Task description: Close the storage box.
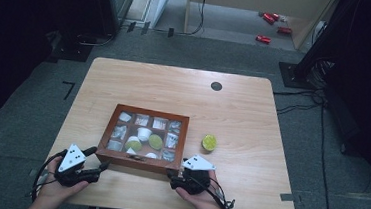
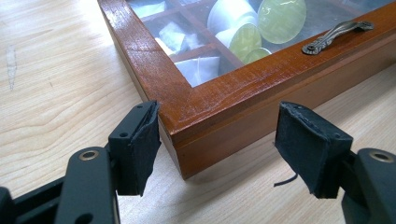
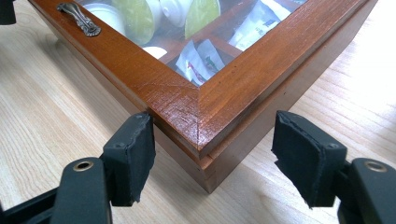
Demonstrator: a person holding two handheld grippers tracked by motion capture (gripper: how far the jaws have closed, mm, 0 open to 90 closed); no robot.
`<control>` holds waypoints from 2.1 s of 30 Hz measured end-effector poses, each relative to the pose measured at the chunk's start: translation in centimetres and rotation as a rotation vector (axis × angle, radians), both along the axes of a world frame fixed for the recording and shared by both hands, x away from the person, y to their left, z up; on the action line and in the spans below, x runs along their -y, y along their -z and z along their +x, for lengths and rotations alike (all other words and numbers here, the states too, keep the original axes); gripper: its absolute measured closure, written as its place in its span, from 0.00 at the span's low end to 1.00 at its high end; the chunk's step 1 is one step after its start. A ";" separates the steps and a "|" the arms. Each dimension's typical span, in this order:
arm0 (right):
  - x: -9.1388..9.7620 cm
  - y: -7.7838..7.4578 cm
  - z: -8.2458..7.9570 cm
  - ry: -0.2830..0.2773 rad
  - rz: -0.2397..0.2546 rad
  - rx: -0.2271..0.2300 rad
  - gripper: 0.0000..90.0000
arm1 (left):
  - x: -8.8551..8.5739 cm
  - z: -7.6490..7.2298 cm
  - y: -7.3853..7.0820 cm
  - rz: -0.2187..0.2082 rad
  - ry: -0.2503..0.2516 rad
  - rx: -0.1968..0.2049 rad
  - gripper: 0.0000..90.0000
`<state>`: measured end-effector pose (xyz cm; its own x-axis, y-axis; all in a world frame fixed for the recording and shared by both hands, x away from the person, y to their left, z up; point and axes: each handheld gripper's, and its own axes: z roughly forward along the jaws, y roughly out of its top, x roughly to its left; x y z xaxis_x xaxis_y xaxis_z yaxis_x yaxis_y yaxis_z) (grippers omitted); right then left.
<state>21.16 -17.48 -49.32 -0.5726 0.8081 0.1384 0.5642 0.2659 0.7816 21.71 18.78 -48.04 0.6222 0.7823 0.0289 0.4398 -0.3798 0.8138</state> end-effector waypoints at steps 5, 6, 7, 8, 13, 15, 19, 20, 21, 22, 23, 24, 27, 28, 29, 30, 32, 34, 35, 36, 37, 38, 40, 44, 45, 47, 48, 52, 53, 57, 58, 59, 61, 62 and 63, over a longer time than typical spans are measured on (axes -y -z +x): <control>0.0 0.0 0.0 -0.001 -0.005 0.001 0.34 | 0.4 0.0 0.0 0.003 0.003 -0.001 0.35; 0.0 0.0 0.1 0.002 -0.009 0.005 0.34 | 0.5 -0.1 0.0 0.006 0.010 -0.002 0.35; 0.1 0.0 0.2 0.006 -0.010 0.005 0.34 | 0.7 -0.1 0.1 0.008 0.018 -0.002 0.35; 0.2 0.0 0.2 0.013 -0.009 0.006 0.35 | 1.0 -0.2 0.1 0.007 0.025 0.000 0.34; 0.6 0.0 0.5 0.026 -0.008 0.006 0.35 | 1.3 0.0 0.2 0.008 0.022 -0.014 0.33; 0.6 0.0 0.6 0.021 -0.010 0.001 0.34 | 1.2 0.1 0.3 0.009 0.014 -0.017 0.32; 1.0 -0.2 0.8 -0.013 -0.001 -0.022 0.26 | 0.4 0.1 0.4 0.010 -0.013 -0.023 0.29; 1.1 -0.3 0.8 -0.019 0.001 -0.026 0.22 | 0.1 0.2 0.4 0.011 -0.024 -0.026 0.28; 1.4 -0.4 0.7 -0.024 0.004 -0.026 0.18 | -0.2 0.2 0.5 0.010 -0.033 -0.030 0.27; 1.6 -0.5 0.6 -0.024 0.006 -0.022 0.16 | -0.5 0.3 0.5 0.004 -0.037 -0.033 0.26; 1.9 -0.7 0.6 -0.020 0.009 -0.019 0.15 | -0.6 0.3 0.4 0.002 -0.040 -0.037 0.25; 2.2 -0.8 0.5 -0.019 0.013 -0.020 0.14 | -0.8 0.4 0.4 0.014 -0.051 -0.051 0.22; 3.5 -1.3 0.3 -0.004 0.026 -0.006 0.13 | -1.0 0.5 0.2 0.033 -0.071 -0.062 0.16; 3.9 -1.4 0.3 0.002 0.024 -0.001 0.12 | -1.0 0.6 0.2 0.034 -0.079 -0.067 0.14; 4.3 -1.5 0.2 0.010 0.021 0.001 0.12 | -1.0 0.6 0.1 0.040 -0.081 -0.068 0.13; 4.7 -1.6 0.1 0.017 0.020 0.002 0.12 | -1.0 0.6 0.1 0.045 -0.083 -0.067 0.12; 5.5 -1.8 0.0 0.030 0.017 0.010 0.11 | -1.0 0.8 0.1 0.055 -0.100 -0.066 0.11; 6.6 -2.0 -0.1 0.049 0.013 0.021 0.10 | -1.2 0.8 0.2 0.059 -0.107 -0.073 0.11; 7.0 -2.2 -0.1 0.058 0.013 0.023 0.09 | -1.3 0.8 0.2 0.067 -0.116 -0.071 0.11; 7.4 -2.3 -0.2 0.063 0.011 0.028 0.09 | -1.5 0.7 0.4 0.075 -0.128 -0.076 0.11; 8.0 -2.4 -0.2 0.072 0.013 0.031 0.08 | -1.7 0.7 0.5 0.071 -0.136 -0.082 0.11; 8.5 -2.5 -0.3 0.080 0.013 0.035 0.08 | -2.0 0.7 0.6 0.073 -0.148 -0.083 0.11; 9.3 -2.6 -0.3 0.098 0.012 0.042 0.07 | -2.5 0.7 0.9 0.079 -0.174 -0.085 0.11; 11.3 -2.4 -0.5 0.146 0.004 0.049 0.06 | -3.0 0.5 1.6 0.095 -0.204 -0.088 0.11; 11.8 -2.4 -0.5 0.159 0.004 0.049 0.06 | -3.1 0.5 1.8 0.105 -0.205 -0.089 0.11; 12.8 -2.2 -0.5 0.184 0.000 0.049 0.06 | -3.1 0.5 2.0 0.120 -0.206 -0.089 0.11; 13.1 -2.2 -0.6 0.192 0.000 0.049 0.05 | -3.1 0.5 2.1 0.126 -0.213 -0.088 0.11; 14.9 -2.0 -0.8 0.237 -0.010 0.047 0.05 | -3.1 0.7 2.6 0.143 -0.236 -0.095 0.11; 15.6 -1.9 -0.8 0.250 -0.016 0.046 0.05 | -3.1 0.7 2.7 0.146 -0.236 -0.096 0.11; 17.0 -1.7 -0.9 0.285 -0.029 0.047 0.05 | -3.0 0.8 3.3 0.164 -0.236 -0.113 0.11; 17.6 -1.5 -1.0 0.300 -0.037 0.043 0.05 | -3.0 0.8 3.4 0.162 -0.237 -0.114 0.11; 18.0 -1.3 -1.0 0.315 -0.041 0.041 0.05 | -3.0 0.9 3.4 0.157 -0.237 -0.117 0.11; 18.8 -1.0 -1.0 0.340 -0.042 0.032 0.05 | -3.1 0.9 3.5 0.145 -0.238 -0.121 0.11; 19.2 -0.8 -1.1 0.354 -0.045 0.028 0.05 | -3.2 1.0 3.6 0.134 -0.237 -0.120 0.11; 19.6 -0.5 -1.1 0.366 -0.049 0.023 0.05 | -3.3 1.0 3.7 0.115 -0.238 -0.123 0.11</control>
<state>20.06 -37.11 -48.78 -0.2468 0.9653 0.0849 0.6113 0.0871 0.7866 22.72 22.03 -51.76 0.4263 0.9025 0.0619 0.6200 -0.3413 0.7065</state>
